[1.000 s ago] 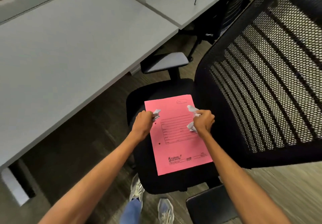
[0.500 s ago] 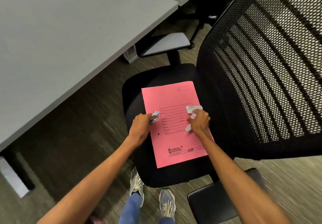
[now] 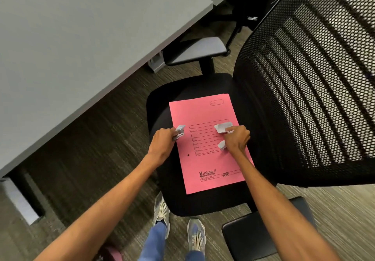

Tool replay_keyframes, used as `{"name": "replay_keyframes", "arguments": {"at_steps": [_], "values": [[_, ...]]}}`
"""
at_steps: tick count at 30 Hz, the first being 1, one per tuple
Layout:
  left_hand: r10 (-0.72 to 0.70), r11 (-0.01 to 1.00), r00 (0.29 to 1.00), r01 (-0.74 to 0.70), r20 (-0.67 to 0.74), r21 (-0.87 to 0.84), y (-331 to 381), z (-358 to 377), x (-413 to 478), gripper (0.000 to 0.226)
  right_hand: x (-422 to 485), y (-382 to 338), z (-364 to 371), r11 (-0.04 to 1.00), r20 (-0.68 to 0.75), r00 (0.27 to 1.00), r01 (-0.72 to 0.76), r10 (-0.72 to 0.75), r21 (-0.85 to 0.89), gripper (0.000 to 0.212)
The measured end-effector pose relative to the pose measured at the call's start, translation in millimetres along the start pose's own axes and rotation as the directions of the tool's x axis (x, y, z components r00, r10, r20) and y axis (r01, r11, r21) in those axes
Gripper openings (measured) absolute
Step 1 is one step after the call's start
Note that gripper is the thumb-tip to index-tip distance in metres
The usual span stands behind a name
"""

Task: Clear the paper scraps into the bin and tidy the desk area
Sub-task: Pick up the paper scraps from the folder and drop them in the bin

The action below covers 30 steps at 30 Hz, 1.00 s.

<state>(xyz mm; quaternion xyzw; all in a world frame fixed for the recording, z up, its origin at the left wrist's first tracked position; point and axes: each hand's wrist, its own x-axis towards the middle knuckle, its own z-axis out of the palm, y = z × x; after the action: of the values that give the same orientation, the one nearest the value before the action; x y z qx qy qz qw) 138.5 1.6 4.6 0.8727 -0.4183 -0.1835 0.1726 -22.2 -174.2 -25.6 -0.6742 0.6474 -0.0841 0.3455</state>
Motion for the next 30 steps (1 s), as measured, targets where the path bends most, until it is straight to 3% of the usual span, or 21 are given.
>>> {"name": "replay_keyframes", "arguments": {"at_steps": [8, 16, 26, 30], "values": [[-0.094, 0.995, 0.995, 0.093, -0.042, -0.017, 2, -36, -25, 0.017, -30, -58, -25, 0.996, 0.028, 0.997, 0.075, -0.077, 0.056, 0.034], [-0.317, 0.947, 0.93, 0.3, -0.188, -0.112, -41, -100, -123, 0.014, -133, -132, -4, 0.971, 0.228, 0.945, 0.235, -0.237, 0.034, 0.03], [-0.592, 0.805, 0.769, 0.553, -0.242, -0.214, -156, -141, -304, 0.023, -355, -176, 100, 0.866, 0.513, 0.734, 0.499, -0.445, 0.037, 0.028], [-0.73, 0.681, 0.646, 0.667, -0.221, -0.301, -201, -126, -399, 0.024, -455, -156, 153, 0.816, 0.623, 0.632, 0.578, -0.46, 0.017, 0.028]]}}
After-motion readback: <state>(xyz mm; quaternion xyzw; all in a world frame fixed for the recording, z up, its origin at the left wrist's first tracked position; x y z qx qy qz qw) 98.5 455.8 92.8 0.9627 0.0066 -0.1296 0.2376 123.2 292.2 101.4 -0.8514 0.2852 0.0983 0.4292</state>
